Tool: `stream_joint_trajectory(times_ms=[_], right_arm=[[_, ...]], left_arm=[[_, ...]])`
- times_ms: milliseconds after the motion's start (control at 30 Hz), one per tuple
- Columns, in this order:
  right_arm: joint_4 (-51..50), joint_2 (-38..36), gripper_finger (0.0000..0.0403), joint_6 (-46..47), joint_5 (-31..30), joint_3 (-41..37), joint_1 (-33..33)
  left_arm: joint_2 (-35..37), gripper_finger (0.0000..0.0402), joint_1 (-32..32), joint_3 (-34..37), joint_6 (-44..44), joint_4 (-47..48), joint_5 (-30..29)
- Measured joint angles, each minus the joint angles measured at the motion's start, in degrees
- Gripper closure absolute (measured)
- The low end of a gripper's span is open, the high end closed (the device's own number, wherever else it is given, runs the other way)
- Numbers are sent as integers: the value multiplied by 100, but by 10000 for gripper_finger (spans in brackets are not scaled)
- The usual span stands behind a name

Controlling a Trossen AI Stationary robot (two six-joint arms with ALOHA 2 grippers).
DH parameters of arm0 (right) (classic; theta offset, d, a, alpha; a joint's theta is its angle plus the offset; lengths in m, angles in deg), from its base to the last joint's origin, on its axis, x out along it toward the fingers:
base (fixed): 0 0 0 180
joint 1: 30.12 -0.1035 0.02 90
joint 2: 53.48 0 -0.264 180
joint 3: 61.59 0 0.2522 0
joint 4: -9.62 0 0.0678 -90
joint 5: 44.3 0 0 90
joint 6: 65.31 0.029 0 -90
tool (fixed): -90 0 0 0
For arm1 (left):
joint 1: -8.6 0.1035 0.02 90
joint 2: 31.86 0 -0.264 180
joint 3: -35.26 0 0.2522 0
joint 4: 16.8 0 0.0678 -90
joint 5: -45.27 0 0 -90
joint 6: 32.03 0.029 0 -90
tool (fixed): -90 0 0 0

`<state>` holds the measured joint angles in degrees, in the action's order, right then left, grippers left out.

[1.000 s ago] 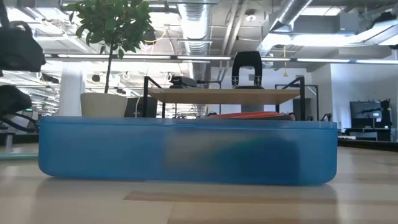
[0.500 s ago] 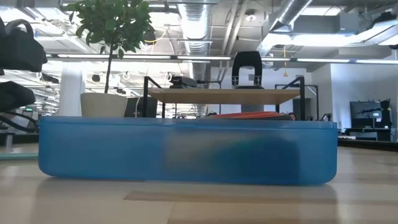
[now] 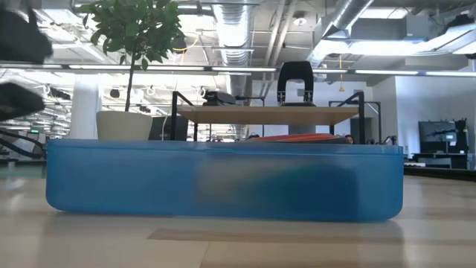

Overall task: Pack school essentials
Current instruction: Put the green pencil into the blue supply box

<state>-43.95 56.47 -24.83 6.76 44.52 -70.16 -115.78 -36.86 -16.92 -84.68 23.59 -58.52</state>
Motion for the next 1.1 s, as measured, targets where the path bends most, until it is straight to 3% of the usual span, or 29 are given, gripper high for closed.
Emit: stream_joint_trajectory(times_ms=[300, 567, 833, 1100], right_arm=[[-2, -7, 267, 4, 2, 6, -4], [-68, -15, 271, -390, -1, 273, -246], [-519, -104, 271, -326, -141, 271, -380], [-1185, -602, 271, 124, -882, 273, -632]], left_arm=[[96, 401, 304, -630, 715, 401, -131], [100, 401, 1012, -1228, 2094, 119, -206], [-82, 401, 2054, -1693, 3724, -533, 533], [-923, 401, 2373, -2173, 4398, -802, 899]])
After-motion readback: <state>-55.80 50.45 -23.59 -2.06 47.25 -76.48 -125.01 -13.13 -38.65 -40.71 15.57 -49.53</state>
